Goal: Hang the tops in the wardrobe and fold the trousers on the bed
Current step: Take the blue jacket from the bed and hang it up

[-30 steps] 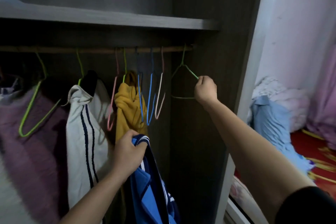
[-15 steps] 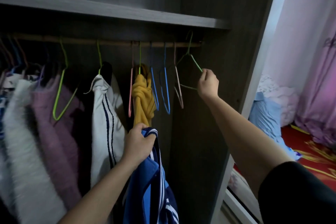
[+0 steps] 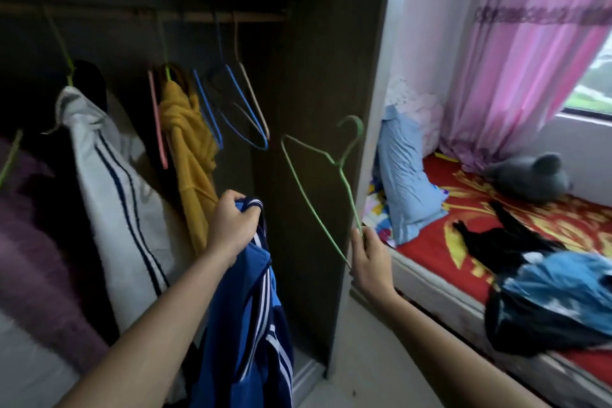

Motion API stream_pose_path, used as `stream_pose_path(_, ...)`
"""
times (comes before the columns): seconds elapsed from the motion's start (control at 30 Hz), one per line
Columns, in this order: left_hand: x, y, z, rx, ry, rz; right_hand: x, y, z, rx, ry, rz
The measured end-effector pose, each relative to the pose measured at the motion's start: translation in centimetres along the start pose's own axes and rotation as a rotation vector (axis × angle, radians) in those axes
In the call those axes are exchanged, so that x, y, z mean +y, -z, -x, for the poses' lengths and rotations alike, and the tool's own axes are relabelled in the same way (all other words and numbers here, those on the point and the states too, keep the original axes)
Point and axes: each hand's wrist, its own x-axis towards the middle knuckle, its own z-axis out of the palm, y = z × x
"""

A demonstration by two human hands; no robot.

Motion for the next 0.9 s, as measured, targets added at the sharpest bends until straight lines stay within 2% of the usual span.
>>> stream_pose_path(0.1, -0.7, -1.1, 0.6, -0.111, -0.026, -0.084, 1.9, 3.7, 3.5, 0.048, -0.041, -0.046)
stream_pose_path(0.27, -1.2, -2.3, 1.6, -0.179, -0.011, -0.227, 0.7, 6.2, 5.6, -0.126, -0.086, -0.259)
stream_pose_path(0.33, -1.5, -2.5, 1.9, -0.167, 0.011, -0.217, 0.4, 6.5, 6.0, -0.201, -0.047, -0.273)
stream_pose_path(0.47, -2.0, -2.7, 1.7, -0.111, 0.008, -0.229, -0.1, 8.0, 7.4, -0.368, -0.079, -0.328)
stream_pose_path(0.57, -2.0, -3.3, 1.5, -0.085, 0.002, -0.245, 0.3, 9.7, 8.1, -0.373, -0.099, -0.354)
stream_pose_path(0.67, -1.4, -4.6, 1.5, -0.037, -0.006, -0.259, 1.7, 11.6, 8.2, -0.383, -0.158, -0.239)
stream_pose_path(0.77, -0.4, -6.3, 2.0, 0.018, -0.03, -0.289, 2.7, 13.5, 8.2, -0.456, -0.214, -0.182)
stream_pose_path(0.9, 1.1, -8.0, 2.8, 0.039, -0.071, -0.326, 2.7, 14.7, 7.7, -0.569, -0.231, -0.239)
